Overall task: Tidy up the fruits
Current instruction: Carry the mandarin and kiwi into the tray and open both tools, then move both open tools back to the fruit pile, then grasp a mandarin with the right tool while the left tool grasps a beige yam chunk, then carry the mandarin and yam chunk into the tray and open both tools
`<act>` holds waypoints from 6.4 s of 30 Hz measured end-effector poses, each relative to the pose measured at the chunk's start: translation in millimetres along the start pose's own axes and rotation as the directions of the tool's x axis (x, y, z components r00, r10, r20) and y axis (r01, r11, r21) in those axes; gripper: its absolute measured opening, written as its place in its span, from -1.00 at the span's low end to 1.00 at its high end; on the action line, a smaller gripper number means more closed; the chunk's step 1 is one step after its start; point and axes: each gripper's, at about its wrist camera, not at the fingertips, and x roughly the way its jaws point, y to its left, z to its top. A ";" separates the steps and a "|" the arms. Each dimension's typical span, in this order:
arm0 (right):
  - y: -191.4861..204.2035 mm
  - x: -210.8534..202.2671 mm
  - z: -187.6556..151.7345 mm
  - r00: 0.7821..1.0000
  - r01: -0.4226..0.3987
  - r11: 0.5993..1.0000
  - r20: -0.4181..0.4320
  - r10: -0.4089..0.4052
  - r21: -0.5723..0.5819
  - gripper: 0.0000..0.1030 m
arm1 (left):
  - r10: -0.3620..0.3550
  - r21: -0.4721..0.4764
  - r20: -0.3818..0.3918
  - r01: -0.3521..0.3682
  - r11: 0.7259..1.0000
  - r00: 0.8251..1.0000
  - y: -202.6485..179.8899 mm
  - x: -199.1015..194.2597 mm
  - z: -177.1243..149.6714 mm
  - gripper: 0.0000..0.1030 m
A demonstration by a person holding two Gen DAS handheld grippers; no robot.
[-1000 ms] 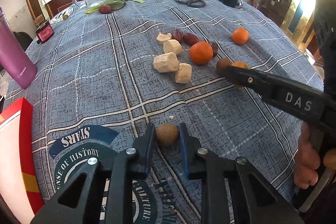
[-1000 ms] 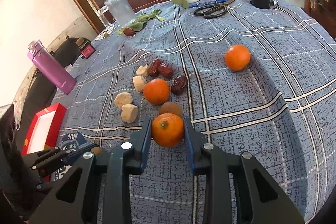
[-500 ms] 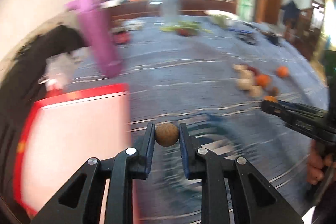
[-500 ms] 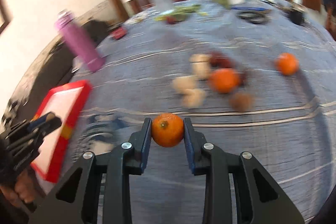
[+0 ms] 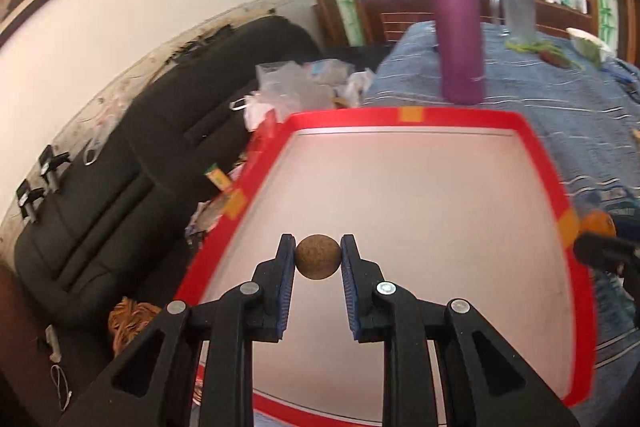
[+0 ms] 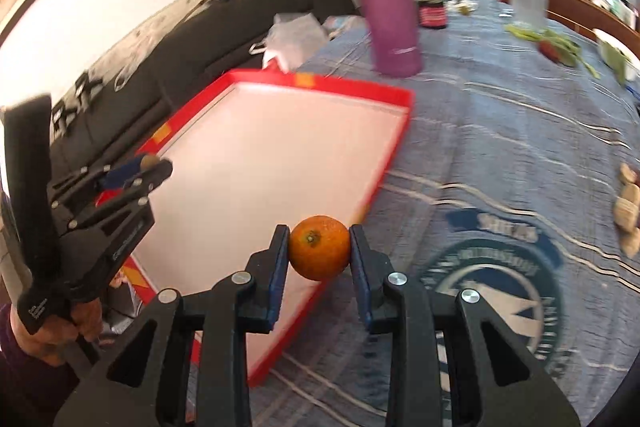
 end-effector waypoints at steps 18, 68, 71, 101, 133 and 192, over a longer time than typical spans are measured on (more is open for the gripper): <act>40.4 31.5 -10.2 0.994 0.084 0.979 -0.058 -0.096 -0.184 -0.36 | 0.051 -0.031 -0.057 -0.053 0.998 0.997 24.2 23.2 -14.2 -0.13; -162.0 -160.5 -38.6 0.699 0.671 0.658 0.005 -0.715 0.341 0.13 | -0.258 0.259 0.043 0.239 0.936 0.965 -130.3 -77.2 10.6 0.31; -183.4 -170.8 -46.2 0.678 0.689 0.628 -0.015 -0.735 0.362 0.13 | -0.295 0.294 0.047 0.269 0.917 0.954 -155.3 -85.8 16.3 0.31; -292.4 -185.5 -74.4 0.646 0.719 0.553 -0.111 -0.755 0.421 0.13 | -0.396 0.484 0.001 0.346 0.804 0.918 -312.7 -96.9 48.0 0.32; -365.5 -116.3 -29.0 0.813 0.547 0.678 -0.117 -0.571 0.491 -0.01 | -0.538 0.364 -0.273 0.603 0.709 0.798 -335.4 -44.2 55.3 0.18; 13.3 5.7 -9.5 0.995 0.096 0.993 0.024 -0.095 -0.070 -0.28 | -0.161 0.016 -0.040 0.162 0.987 0.986 -17.5 3.9 -5.8 -0.68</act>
